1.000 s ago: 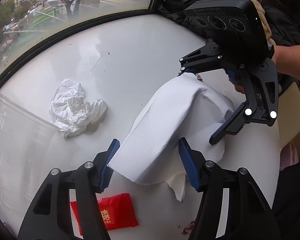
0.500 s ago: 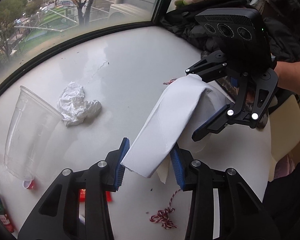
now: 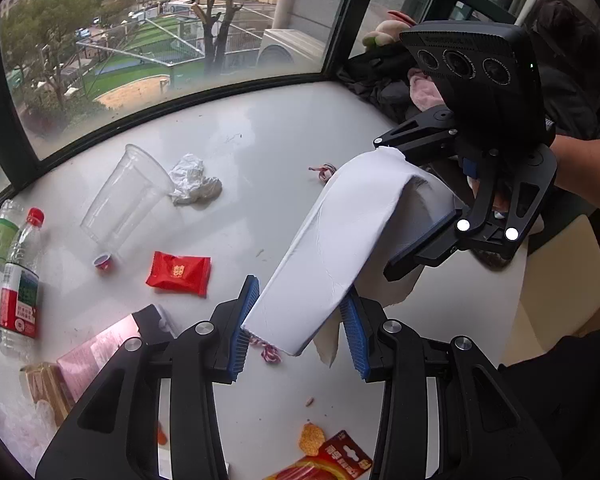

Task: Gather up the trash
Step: 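Carry the white paper sheet with the left tool over the trash bin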

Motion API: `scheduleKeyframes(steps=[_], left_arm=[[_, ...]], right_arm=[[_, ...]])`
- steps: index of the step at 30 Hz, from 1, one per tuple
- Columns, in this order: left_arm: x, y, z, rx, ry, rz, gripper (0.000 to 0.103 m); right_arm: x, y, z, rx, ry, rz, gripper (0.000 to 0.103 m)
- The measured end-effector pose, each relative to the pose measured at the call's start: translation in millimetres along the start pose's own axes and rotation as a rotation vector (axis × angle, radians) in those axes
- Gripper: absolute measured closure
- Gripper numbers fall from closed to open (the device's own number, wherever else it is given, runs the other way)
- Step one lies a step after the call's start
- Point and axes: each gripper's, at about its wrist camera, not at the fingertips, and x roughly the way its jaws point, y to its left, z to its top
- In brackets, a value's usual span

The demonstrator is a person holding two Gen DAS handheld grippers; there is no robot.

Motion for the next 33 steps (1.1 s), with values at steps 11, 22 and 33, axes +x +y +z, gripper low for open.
scheduleKeyframes(steps=[11, 22, 33], left_arm=[[-105, -33, -97, -0.171, -0.089, 0.154, 0.065], [-213, -66, -199, -0.332, -0.159, 0.342, 0.065], [-296, -106, -319, -0.528, -0.191, 0.515, 0.065]], right_arm=[[26, 114, 25, -0.21, 0.059, 0.077, 0.047], [65, 232, 50, -0.426, 0.094, 0.183, 0.047], [128, 360, 48, -0.64, 0.172, 0.334, 0.047]])
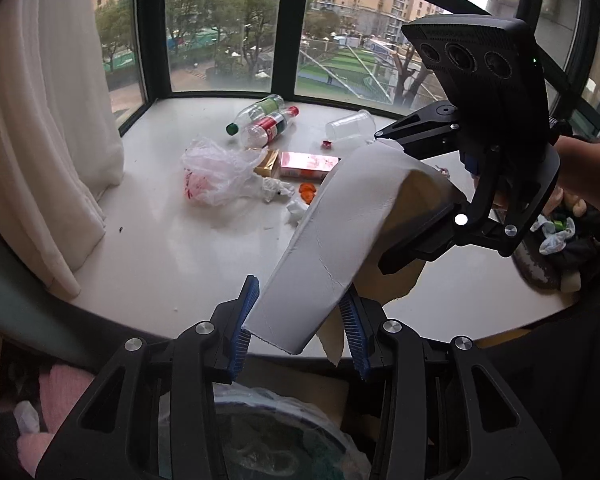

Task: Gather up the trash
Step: 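Carry the white paper sheet with the left tool over the trash bin, then open the left tool to drop the paper sheet into the bin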

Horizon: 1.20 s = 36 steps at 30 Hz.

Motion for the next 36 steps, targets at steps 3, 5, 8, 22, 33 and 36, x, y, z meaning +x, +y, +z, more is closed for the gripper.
scheduleKeyframes(steps=[3, 5, 8, 22, 33, 36], left_arm=[[-22, 14, -33, -0.056, 0.004, 0.045, 0.065], [-35, 22, -52, -0.095, 0.008, 0.075, 0.065], [-53, 31, -81, -0.15, 0.016, 0.122, 0.065], [-83, 56, -187, -0.36, 0.091, 0.237, 0.065], [-58, 69, -222, -0.399, 0.163, 0.218, 0.065], [-54, 68, -222, -0.377, 0.176, 0.227, 0.064]], right_arm=[[30, 21, 15, -0.05, 0.025, 0.052, 0.047], [48, 36, 24, -0.078, 0.041, 0.083, 0.047], [76, 58, 34, -0.117, 0.065, 0.129, 0.047], [180, 135, 49, -0.292, 0.227, 0.241, 0.047], [222, 134, 36, -0.306, 0.328, 0.259, 0.045], [226, 130, 36, -0.326, 0.334, 0.238, 0.04]])
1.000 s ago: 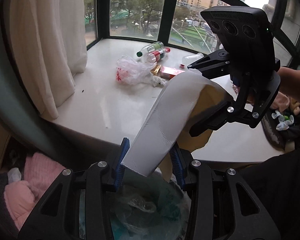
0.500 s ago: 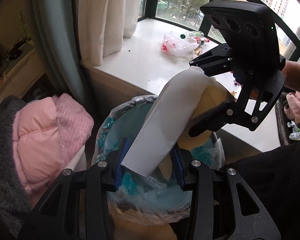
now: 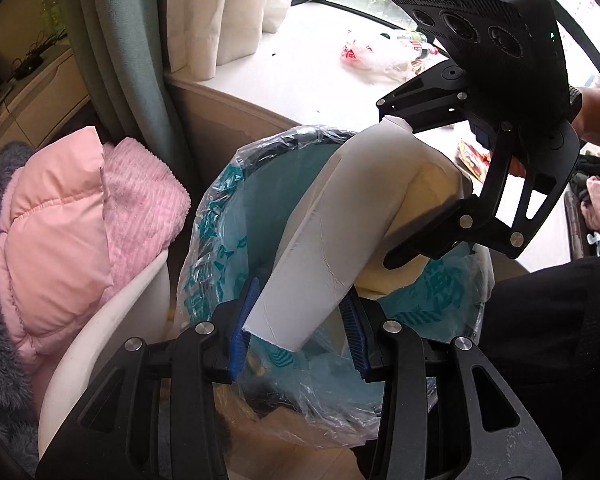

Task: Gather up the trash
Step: 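Open the left tool to drop the paper sheet into the bin, then move the left tool back to the sill toward the crumpled white tissue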

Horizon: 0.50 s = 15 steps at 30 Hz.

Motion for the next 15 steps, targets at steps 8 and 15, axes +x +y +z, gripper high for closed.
scheduleKeyframes(steps=[8, 15], left_arm=[[-3, -1, -1, -0.011, -0.025, 0.048, 0.021], [-14, -8, 5, -0.04, -0.09, 0.064, 0.006]], right_arm=[[-21, -8, -5, -0.023, -0.07, -0.066, 0.01], [-58, -13, -20, 0.074, -0.18, -0.158, 0.007]])
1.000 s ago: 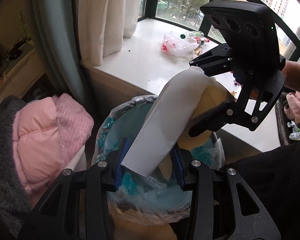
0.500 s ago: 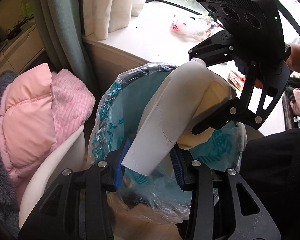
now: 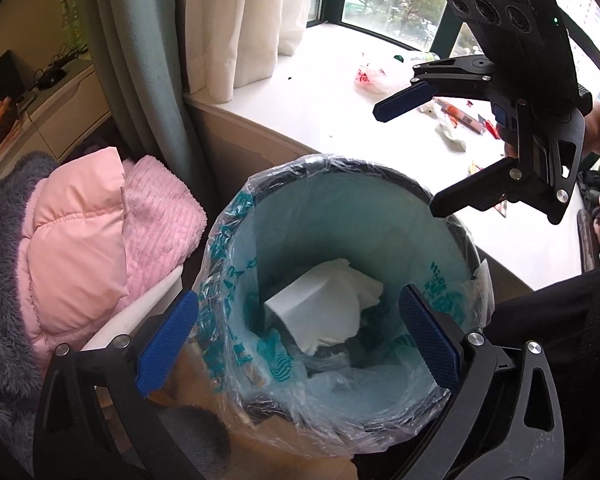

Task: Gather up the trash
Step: 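Move the left tool back to the sill toward the crumpled white tissue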

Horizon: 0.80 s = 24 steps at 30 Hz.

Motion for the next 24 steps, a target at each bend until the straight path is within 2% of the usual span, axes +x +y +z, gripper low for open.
scheduleKeyframes(steps=[5, 9, 24], left_arm=[[0, -14, 13, 0.004, -0.035, -0.036, 0.006], [-1, -32, 28, 0.053, -0.05, -0.072, 0.006], [22, -113, 100, 0.261, -0.102, -0.221, 0.006]], right_arm=[[-37, -11, -17, 0.131, -0.101, -0.099, 0.007], [-66, -24, -41, 0.253, -0.161, -0.175, 0.007], [-158, -55, -148, 0.555, -0.233, -0.471, 0.007]])
